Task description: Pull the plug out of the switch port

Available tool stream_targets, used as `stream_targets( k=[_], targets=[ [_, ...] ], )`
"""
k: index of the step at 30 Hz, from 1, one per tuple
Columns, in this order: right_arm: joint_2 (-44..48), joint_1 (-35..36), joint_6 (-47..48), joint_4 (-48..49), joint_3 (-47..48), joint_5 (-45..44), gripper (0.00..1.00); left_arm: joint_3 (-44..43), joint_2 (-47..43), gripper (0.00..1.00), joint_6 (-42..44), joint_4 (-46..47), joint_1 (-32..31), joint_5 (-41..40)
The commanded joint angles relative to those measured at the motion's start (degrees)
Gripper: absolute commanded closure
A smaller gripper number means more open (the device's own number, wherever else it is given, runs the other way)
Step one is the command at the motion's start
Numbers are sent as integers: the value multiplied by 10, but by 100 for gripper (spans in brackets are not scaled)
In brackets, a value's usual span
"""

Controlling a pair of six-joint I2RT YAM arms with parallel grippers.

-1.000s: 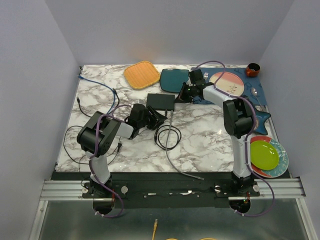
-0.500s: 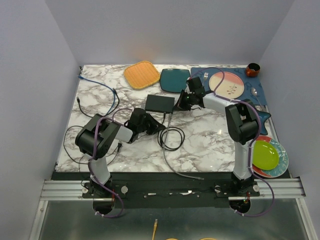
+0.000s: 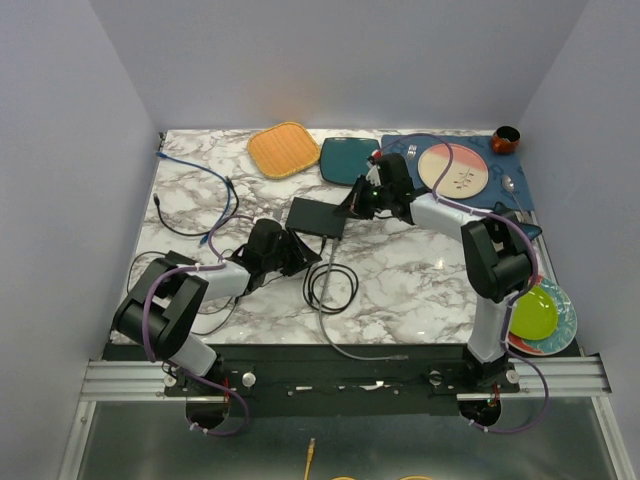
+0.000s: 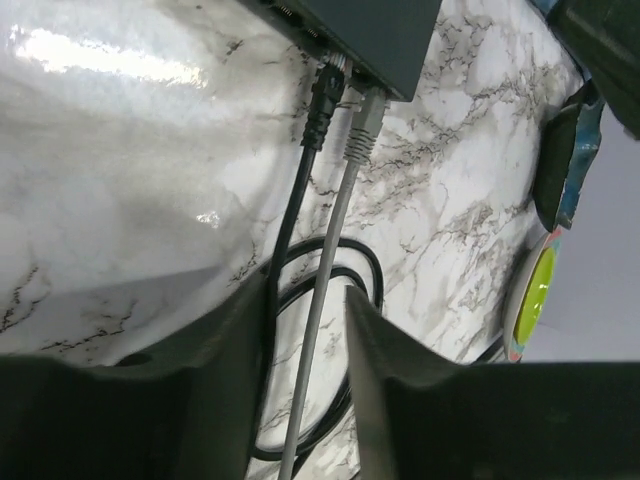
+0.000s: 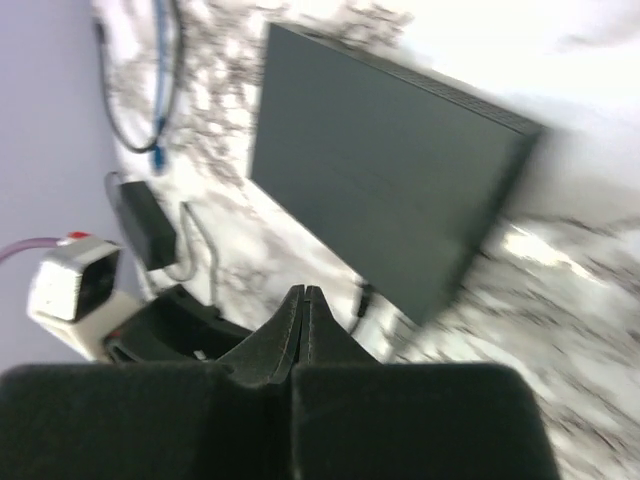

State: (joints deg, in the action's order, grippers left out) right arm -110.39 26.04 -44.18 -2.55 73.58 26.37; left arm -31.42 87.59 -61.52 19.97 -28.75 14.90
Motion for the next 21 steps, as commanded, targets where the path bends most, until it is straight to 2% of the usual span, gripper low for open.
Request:
stream_targets(
  k=[1, 8, 11, 17, 21],
  targets=[
    [-61, 1, -74, 109, 25, 114, 96, -11, 0, 46, 16, -44, -3, -27],
    [-108, 1, -74, 113, 45, 136, 96, -1, -16, 20, -2, -119, 6, -96],
    [-123, 1, -63, 83, 54, 130, 96, -1, -12, 15, -16, -139, 19, -111],
    [-128, 1, -52, 50, 41, 98, 96, -3, -13, 13, -33, -103, 46, -99],
    [-129, -2, -49, 33, 35, 82, 96, -8, 26, 22, -55, 19, 55, -38]
  ],
)
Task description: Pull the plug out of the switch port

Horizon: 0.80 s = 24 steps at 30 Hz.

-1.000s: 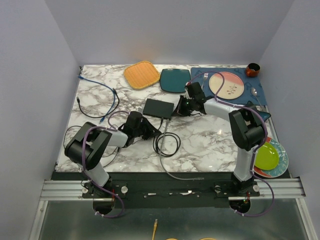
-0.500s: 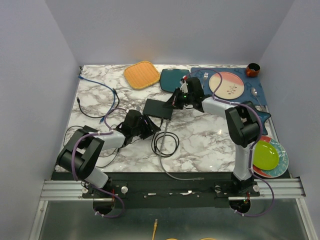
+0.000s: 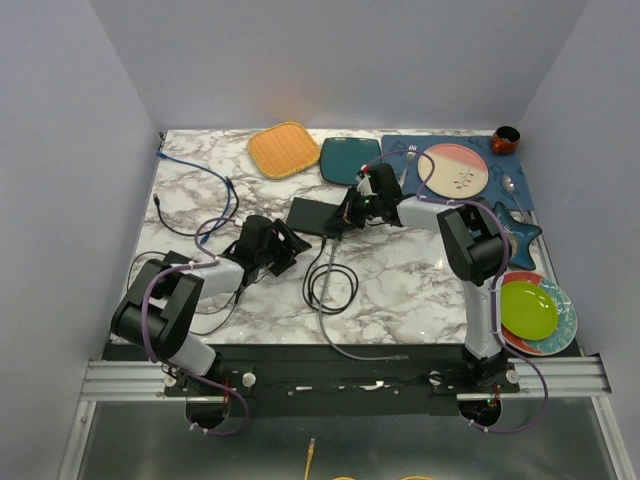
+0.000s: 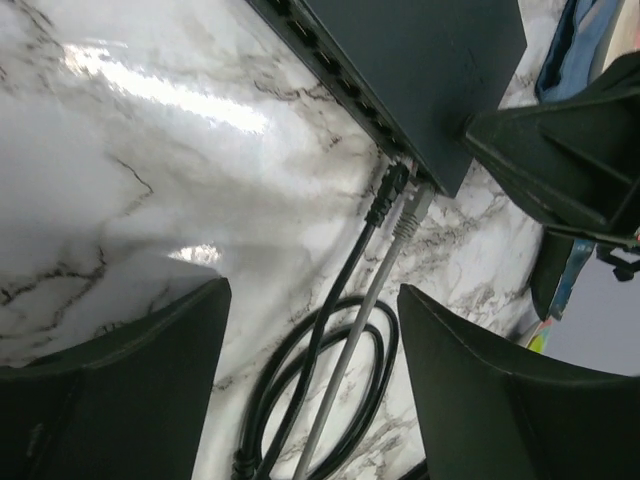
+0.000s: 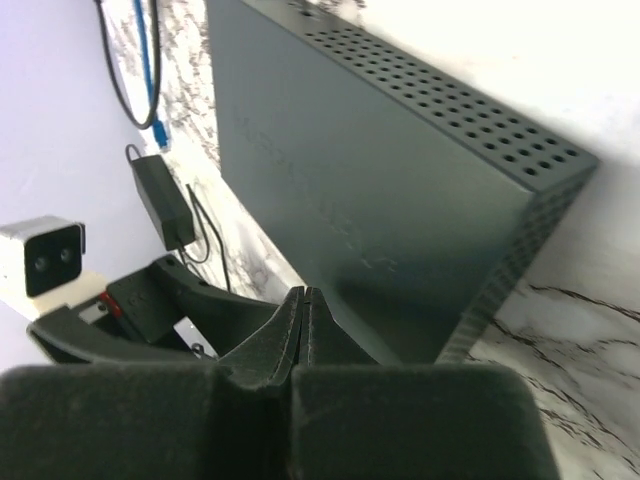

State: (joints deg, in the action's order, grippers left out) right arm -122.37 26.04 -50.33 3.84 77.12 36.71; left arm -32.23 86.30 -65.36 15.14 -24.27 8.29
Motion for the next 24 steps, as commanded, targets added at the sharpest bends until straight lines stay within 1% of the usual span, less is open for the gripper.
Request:
stream_targets(
  k=[1, 3, 5, 6, 9, 14, 20, 23, 24],
  targets=[
    [-9, -3, 13, -33, -1, -25, 96, -5, 60, 23, -30, 87, 11, 37],
    [-11, -5, 19, -37, -1, -33, 97, -14, 84, 27, -45, 147, 11, 62],
    [-13, -6, 26, -59, -1, -40, 96, -27, 123, 30, -68, 182, 11, 95],
    [-13, -6, 28, -62, -3, -43, 97, -30, 134, 31, -76, 217, 11, 103],
    [-16, -6, 38, -76, -5, -52, 97, -36, 169, 32, -97, 262, 8, 124],
    [-18, -8, 47, -87, -5, -63, 97, -46, 194, 32, -92, 264, 4, 122],
    [-20, -8, 51, -98, 3, -72, 97, -54, 221, 36, -95, 267, 4, 117],
    [-19, -8, 55, -103, 7, -74, 97, -56, 235, 40, -107, 278, 4, 114],
    [-19, -8, 57, -106, 7, -75, 97, -54, 240, 43, -114, 296, 4, 114]
  ],
)
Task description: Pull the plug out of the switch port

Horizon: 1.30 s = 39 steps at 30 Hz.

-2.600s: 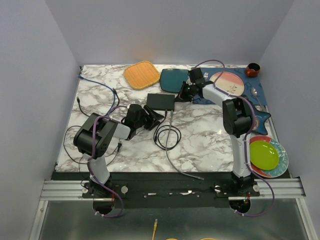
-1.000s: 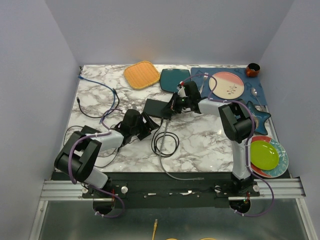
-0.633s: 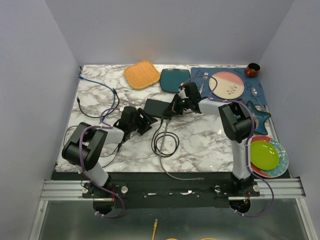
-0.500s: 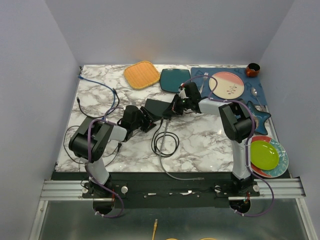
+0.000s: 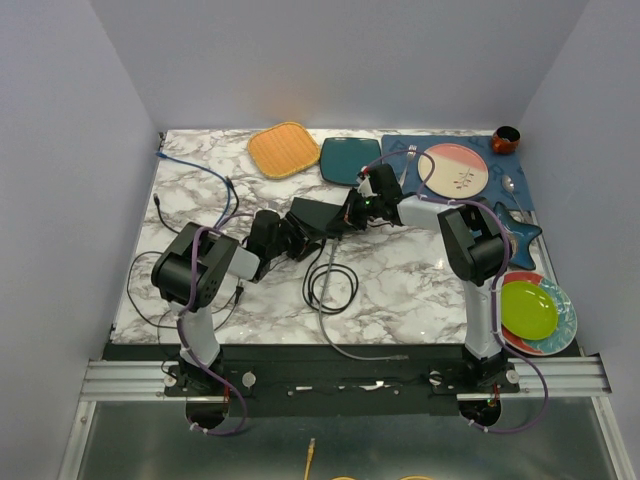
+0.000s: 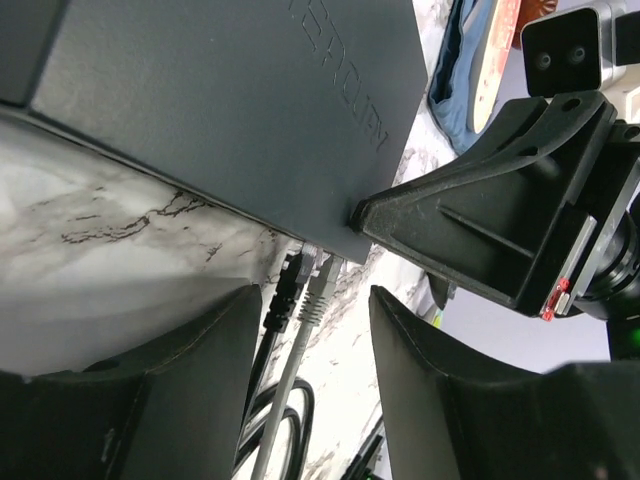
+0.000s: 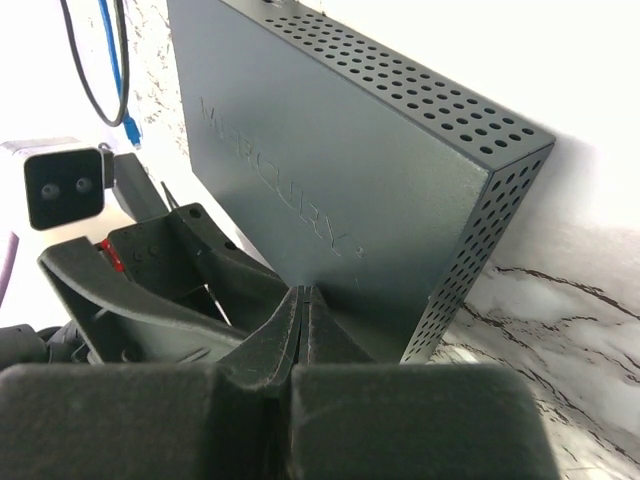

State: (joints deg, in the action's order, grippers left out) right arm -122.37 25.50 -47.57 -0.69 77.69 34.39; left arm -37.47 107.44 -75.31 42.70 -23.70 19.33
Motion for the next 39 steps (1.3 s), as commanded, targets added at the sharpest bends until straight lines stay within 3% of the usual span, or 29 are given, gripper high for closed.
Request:
stream_targets(
  k=[1, 6, 31, 39],
  targets=[
    [-19, -3, 29, -62, 2, -52, 97, -1, 37, 45, -19, 31, -2, 4],
    [-18, -4, 33, -68, 5, -57, 97, 6, 53, 54, -42, 57, -2, -3],
    [-20, -3, 36, -74, 9, -61, 97, -27, 58, 56, -48, -42, -4, -45],
    [-20, -3, 38, -75, 10, -61, 97, -39, 60, 61, -37, -79, -9, -55]
  ],
)
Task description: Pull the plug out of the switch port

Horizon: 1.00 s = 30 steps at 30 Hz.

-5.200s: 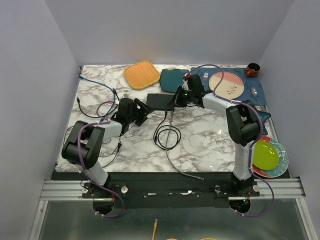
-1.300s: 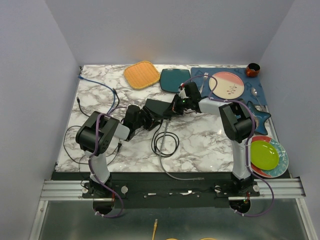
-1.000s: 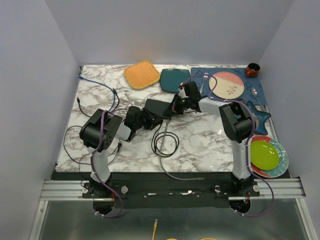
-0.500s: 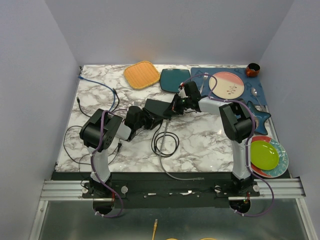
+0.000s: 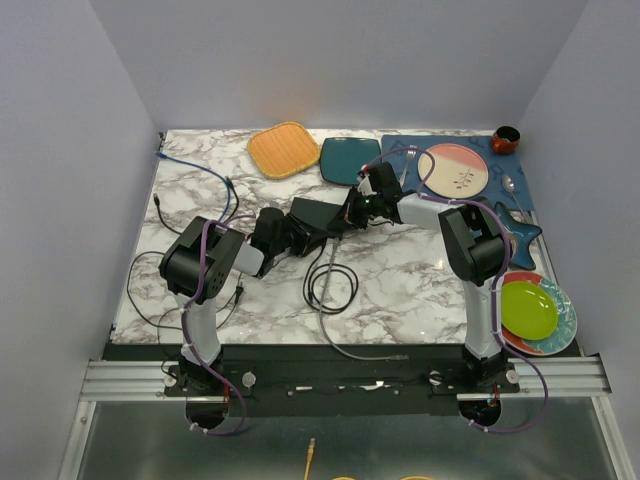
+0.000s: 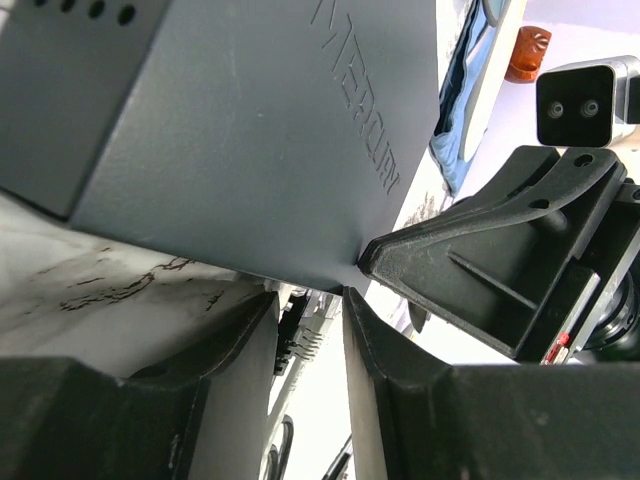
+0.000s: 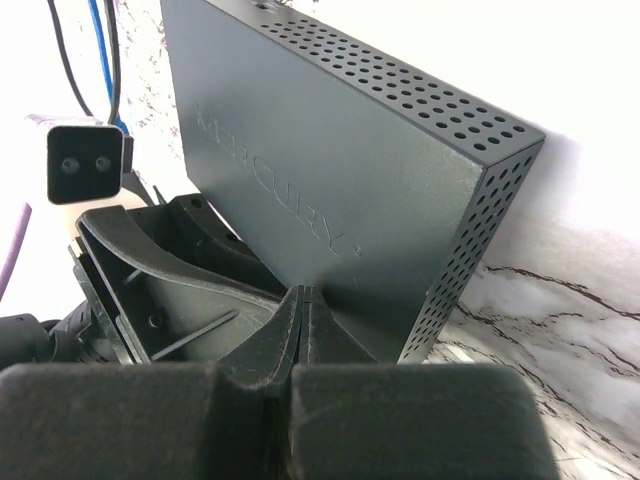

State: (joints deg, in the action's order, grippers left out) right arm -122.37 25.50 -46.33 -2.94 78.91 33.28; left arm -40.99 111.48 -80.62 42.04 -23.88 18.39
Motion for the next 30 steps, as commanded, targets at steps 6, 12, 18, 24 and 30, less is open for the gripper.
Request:
stream_targets(
  k=[6, 12, 18, 24, 30],
  targets=[
    [-20, -3, 26, -52, -2, -50, 97, 2, 29, 66, 19, -57, -11, -38],
    [-19, -3, 26, -52, -3, -50, 97, 26, 42, 68, 11, 5, -12, -23],
    [-19, -3, 26, -52, -3, -51, 97, 47, 51, 66, 6, 34, -12, -19],
    [-17, -3, 26, -52, -6, -53, 97, 50, 48, 71, 6, 37, -12, -20],
    [-16, -3, 27, -51, -8, -53, 97, 65, 57, 71, -2, 82, -12, -14]
  ],
)
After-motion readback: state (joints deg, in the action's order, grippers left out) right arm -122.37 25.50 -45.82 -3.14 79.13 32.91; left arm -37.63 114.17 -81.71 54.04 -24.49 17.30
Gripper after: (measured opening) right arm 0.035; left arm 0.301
